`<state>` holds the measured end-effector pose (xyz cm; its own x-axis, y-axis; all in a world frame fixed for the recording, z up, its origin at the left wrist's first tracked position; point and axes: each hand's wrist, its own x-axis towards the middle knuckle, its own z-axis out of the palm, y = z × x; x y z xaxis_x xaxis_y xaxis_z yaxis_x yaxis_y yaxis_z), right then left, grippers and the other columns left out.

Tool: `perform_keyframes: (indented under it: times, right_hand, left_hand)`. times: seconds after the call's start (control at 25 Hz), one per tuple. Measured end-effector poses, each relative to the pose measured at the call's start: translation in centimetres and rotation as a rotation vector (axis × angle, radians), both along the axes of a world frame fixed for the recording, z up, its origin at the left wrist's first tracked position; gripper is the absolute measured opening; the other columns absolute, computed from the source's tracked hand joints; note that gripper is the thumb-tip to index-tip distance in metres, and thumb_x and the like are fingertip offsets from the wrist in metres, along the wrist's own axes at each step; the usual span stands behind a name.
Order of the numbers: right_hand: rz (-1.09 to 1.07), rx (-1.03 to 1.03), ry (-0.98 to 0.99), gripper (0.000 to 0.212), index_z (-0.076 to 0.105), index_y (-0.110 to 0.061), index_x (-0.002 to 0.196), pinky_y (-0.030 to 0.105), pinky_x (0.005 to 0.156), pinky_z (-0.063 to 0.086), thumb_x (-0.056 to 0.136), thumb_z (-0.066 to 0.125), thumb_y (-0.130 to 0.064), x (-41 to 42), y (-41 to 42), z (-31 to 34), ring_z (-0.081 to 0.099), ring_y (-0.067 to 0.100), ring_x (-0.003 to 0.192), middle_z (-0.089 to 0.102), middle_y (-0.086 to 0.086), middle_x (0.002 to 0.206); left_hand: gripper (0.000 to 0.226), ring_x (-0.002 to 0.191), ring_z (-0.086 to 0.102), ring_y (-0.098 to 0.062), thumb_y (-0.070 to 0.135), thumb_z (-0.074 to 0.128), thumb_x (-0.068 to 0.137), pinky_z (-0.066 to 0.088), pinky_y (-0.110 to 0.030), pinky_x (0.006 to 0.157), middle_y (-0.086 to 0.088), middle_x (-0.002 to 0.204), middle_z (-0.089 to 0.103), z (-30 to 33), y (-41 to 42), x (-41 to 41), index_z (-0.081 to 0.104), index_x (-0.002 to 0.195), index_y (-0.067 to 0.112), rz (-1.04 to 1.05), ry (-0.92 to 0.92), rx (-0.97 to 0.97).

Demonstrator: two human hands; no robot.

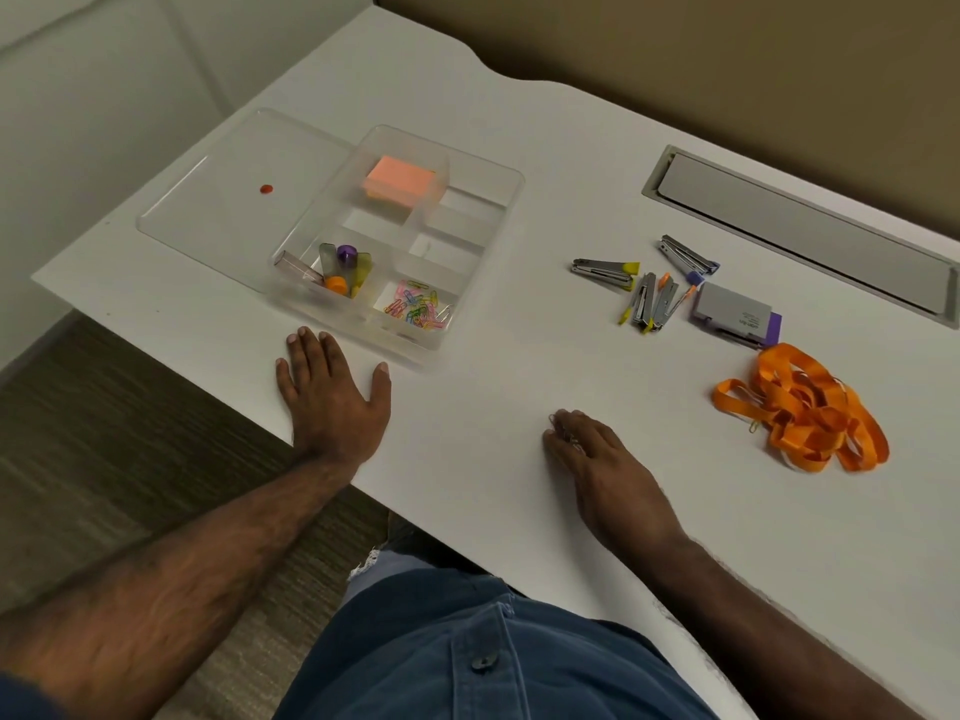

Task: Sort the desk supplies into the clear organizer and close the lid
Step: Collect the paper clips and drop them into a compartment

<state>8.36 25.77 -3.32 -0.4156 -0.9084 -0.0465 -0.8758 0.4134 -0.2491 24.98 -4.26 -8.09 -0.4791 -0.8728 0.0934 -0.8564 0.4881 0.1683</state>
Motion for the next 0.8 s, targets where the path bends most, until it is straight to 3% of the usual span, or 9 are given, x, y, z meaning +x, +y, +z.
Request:
perform_keyframes:
  times: [0.12, 0.28, 0.44, 0.56, 0.64, 0.72, 0.8]
  right_hand:
    - [0.001, 0.038, 0.014, 0.046, 0.072, -0.011, 0.122, 0.042, 0.083, 0.060, 0.088, 0.049, 0.008, -0.5, -0.7, 0.7, 0.060, 0.030, 0.115, 0.064, 0.004, 0.137]
    - [-0.046, 0.109, -0.064, 0.022, 0.073, -0.021, 0.086, 0.037, 0.070, 0.050, 0.092, 0.057, -0.007, -2.4, -3.6, 2.4, 0.058, 0.025, 0.088, 0.065, -0.002, 0.096]
    - [-0.282, 0.047, -0.344, 0.015, 0.081, -0.022, 0.084, 0.025, 0.065, 0.046, 0.081, 0.071, -0.011, -5.1, -6.3, 3.2, 0.066, 0.013, 0.078, 0.074, -0.006, 0.087]
    - [-0.467, 0.025, -0.644, 0.014, 0.083, -0.022, 0.084, 0.009, 0.047, 0.041, 0.078, 0.081, -0.010, -7.0, -7.1, 3.3, 0.065, -0.004, 0.058, 0.077, -0.007, 0.076]
    - [-0.561, -0.059, -0.852, 0.016, 0.083, -0.019, 0.083, 0.011, 0.049, 0.045, 0.079, 0.082, -0.003, -7.8, -7.5, 3.5, 0.069, 0.002, 0.057, 0.078, 0.002, 0.074]
    - [-0.603, -0.194, -1.055, 0.019, 0.082, -0.012, 0.083, 0.024, 0.064, 0.056, 0.078, 0.081, 0.006, -8.5, -8.1, 4.1, 0.074, 0.018, 0.065, 0.078, 0.011, 0.078]
    - [-0.604, -0.314, -1.212, 0.019, 0.081, -0.007, 0.084, 0.031, 0.073, 0.060, 0.077, 0.080, 0.011, -9.0, -9.3, 4.8, 0.074, 0.023, 0.071, 0.077, 0.016, 0.080]
  left_hand:
    - [0.092, 0.161, 0.010, -0.034, 0.065, 0.026, 0.099, 0.011, -0.055, 0.129, -0.024, 0.170, 0.017, 0.1, 0.0, 0.0, 0.022, 0.160, -0.002, 0.002, -0.006, 0.011]
    - [0.092, 0.161, 0.009, -0.034, 0.065, 0.026, 0.099, 0.011, -0.055, 0.129, -0.023, 0.170, 0.016, 0.2, 0.0, -0.1, 0.022, 0.160, -0.002, 0.005, -0.012, 0.012]
    - [0.092, 0.161, 0.009, -0.033, 0.065, 0.026, 0.098, 0.010, -0.054, 0.130, -0.024, 0.170, 0.016, 0.4, 0.1, -0.1, 0.022, 0.160, -0.003, 0.006, -0.007, 0.014]
    - [0.091, 0.161, 0.008, -0.033, 0.065, 0.027, 0.099, 0.010, -0.055, 0.130, -0.023, 0.171, 0.015, 0.5, 0.1, -0.1, 0.022, 0.160, -0.003, 0.003, -0.003, 0.021]
    - [0.091, 0.161, 0.008, -0.033, 0.064, 0.028, 0.099, 0.010, -0.055, 0.129, -0.023, 0.171, 0.015, 0.5, 0.1, -0.1, 0.022, 0.160, -0.003, 0.002, 0.002, 0.020]
    - [0.091, 0.161, 0.008, -0.033, 0.064, 0.029, 0.099, 0.010, -0.055, 0.129, -0.024, 0.170, 0.016, 0.4, 0.1, -0.1, 0.022, 0.160, -0.003, -0.001, 0.005, 0.015]
    - [0.091, 0.161, 0.009, -0.034, 0.063, 0.029, 0.099, 0.010, -0.055, 0.129, -0.024, 0.170, 0.017, 0.3, 0.1, -0.1, 0.023, 0.160, -0.004, -0.003, 0.009, 0.008]
